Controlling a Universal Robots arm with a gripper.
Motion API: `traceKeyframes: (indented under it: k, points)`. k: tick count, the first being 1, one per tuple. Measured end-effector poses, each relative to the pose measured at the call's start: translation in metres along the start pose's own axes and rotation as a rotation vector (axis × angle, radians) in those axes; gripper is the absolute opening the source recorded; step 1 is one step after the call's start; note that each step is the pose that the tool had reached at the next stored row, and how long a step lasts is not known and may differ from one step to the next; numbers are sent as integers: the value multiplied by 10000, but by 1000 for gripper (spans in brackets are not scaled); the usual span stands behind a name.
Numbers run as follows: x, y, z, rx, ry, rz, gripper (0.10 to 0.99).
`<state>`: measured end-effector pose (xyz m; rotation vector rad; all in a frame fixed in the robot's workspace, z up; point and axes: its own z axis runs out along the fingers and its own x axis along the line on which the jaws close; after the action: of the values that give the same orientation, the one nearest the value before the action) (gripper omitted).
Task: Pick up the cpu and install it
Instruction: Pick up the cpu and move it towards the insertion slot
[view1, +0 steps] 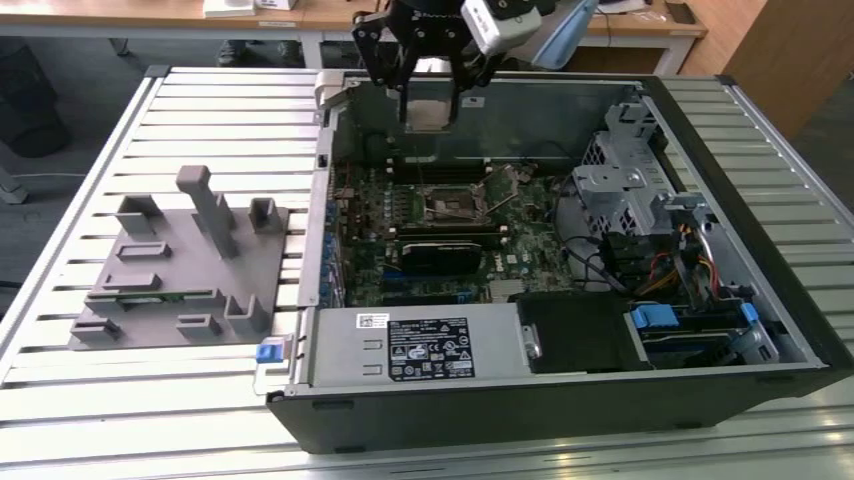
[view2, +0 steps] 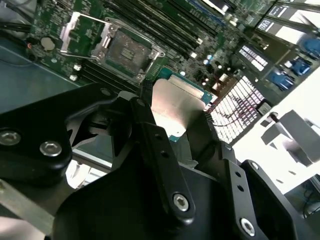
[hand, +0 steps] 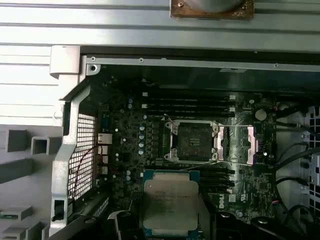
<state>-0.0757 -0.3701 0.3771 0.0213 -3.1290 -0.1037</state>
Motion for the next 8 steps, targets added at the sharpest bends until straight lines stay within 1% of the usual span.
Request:
traceKeyframes:
  k: [5,8]
  points:
    - [-184,24,7,0,-1,1,525]
    - [-260,34,8,0,-5,-1,525]
